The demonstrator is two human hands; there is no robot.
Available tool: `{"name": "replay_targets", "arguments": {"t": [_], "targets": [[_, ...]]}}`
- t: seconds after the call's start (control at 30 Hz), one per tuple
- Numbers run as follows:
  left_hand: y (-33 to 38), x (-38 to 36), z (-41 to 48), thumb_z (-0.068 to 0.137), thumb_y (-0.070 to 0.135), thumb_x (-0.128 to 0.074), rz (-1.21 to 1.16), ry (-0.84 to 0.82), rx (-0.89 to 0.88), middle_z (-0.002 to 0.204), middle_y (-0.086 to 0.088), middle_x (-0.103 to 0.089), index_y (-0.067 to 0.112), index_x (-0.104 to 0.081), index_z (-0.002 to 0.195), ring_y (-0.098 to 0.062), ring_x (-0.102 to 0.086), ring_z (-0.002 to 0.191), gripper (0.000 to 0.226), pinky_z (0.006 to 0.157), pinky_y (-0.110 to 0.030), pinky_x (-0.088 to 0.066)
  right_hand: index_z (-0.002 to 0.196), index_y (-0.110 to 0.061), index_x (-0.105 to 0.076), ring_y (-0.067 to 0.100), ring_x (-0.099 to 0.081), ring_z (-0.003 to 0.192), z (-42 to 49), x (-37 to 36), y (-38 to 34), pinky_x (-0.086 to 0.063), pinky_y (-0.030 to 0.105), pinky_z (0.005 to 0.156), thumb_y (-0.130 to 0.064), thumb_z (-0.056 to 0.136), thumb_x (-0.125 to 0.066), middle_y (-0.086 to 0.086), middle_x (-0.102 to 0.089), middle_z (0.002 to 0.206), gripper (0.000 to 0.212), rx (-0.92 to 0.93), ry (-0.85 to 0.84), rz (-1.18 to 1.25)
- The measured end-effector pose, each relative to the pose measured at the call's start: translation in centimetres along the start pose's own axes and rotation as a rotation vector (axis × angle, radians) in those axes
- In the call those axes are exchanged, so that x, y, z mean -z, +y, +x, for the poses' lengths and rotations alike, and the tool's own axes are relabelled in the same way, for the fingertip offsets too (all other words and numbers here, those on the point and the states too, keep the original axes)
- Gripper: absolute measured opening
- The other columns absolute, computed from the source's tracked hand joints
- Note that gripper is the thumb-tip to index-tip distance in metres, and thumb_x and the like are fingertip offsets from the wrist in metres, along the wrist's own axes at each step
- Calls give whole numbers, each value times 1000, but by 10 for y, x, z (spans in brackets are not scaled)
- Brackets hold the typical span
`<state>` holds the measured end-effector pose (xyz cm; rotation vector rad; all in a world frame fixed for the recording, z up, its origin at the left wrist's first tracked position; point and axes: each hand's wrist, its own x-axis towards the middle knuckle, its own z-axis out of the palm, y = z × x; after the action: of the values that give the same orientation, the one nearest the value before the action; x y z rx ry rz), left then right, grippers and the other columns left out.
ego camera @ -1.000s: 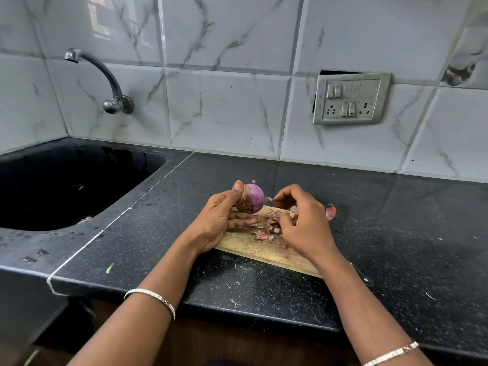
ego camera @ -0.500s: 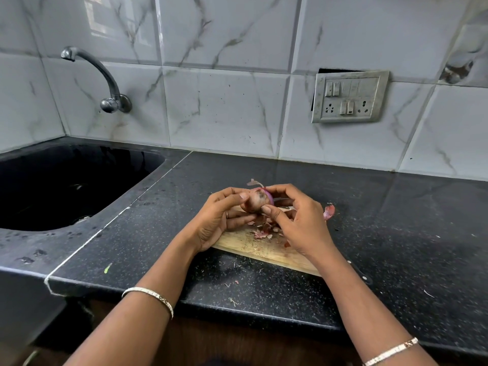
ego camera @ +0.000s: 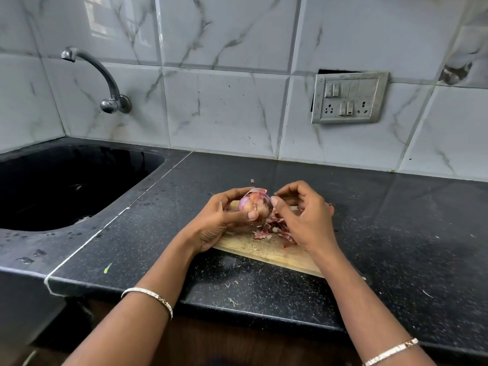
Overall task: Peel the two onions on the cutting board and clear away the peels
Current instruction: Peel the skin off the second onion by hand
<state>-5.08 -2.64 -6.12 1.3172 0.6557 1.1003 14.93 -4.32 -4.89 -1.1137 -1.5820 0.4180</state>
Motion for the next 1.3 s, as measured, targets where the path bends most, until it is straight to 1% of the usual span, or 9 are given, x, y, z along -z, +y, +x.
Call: {"name": "replay_targets", "arguments": {"t": [0.1,0.23,0.3,0.4,0.5,0.67,0.83,1.0,1.3], "targets": [[-1,0,0,74,1,-80,45,-30,-12,119,-26,-70,9,-67,129,-33,-70,102,57,90,-41,-61,113,-27,-70,1,-69,98,-2,-3,-2,-58,31,84,-35,88,-77,-13,-73,104,27,34,-130,15],[0,0,-1,69,-2,-83,113,-30,-9,115,-25,-72,10,-67,126,-36,-72,101,61,85,-42,-63,90,-25,-76,3,-69,84,0,-1,-2,-54,24,76,-27,89,-77,-12,-75,86,3,40,-68,2],[-1,0,0,67,-2,-84,141,-29,-18,117,-20,-72,11,-66,126,-37,-72,105,63,87,-43,-62,83,-26,-75,3,-68,79,2,0,1,-53,24,73,-21,89,-76,-13,-73,79,8,10,-23,-8],[-2,0,0,64,-2,-86,154,5,-35,122,-12,-72,15,-67,124,-35,-71,110,65,89,-42,-61,81,-26,-70,0,-64,76,2,0,6,-44,12,69,-15,90,-74,-15,-69,76,14,-2,73,-108],[-1,0,0,63,-2,-88,159,25,-38,120,-7,-73,15,-66,123,-32,-71,110,67,87,-41,-61,89,-24,-68,1,-63,80,2,0,6,-45,16,69,-14,89,-73,-13,-68,87,11,39,85,-140],[0,-3,-1,62,-4,-87,154,31,-54,118,-9,-73,9,-63,124,-24,-71,106,68,87,-36,-61,97,-25,-71,5,-67,91,-1,-3,-5,-50,17,74,-34,86,-79,-12,-69,97,16,103,-75,-36],[-1,-2,-1,66,-9,-85,134,24,-49,117,-8,-73,9,-62,126,-24,-71,103,67,85,-37,-62,89,-23,-71,7,-68,88,-2,-2,-5,-53,24,76,-26,81,-84,-10,-68,94,15,119,-107,-34],[-1,-1,0,70,-13,-82,124,24,-37,120,-11,-73,8,-62,129,-28,-72,104,66,85,-36,-62,87,-17,-73,7,-68,85,-1,-3,-3,-50,20,72,-14,83,-81,-9,-67,94,10,165,-122,-51],[-1,-1,0,66,-10,-85,141,28,-31,121,-13,-73,8,-65,127,-30,-72,105,67,88,-39,-62,88,-16,-73,5,-66,84,0,-2,-3,-47,12,74,-11,82,-81,-9,-67,93,11,215,-120,-98]]}}
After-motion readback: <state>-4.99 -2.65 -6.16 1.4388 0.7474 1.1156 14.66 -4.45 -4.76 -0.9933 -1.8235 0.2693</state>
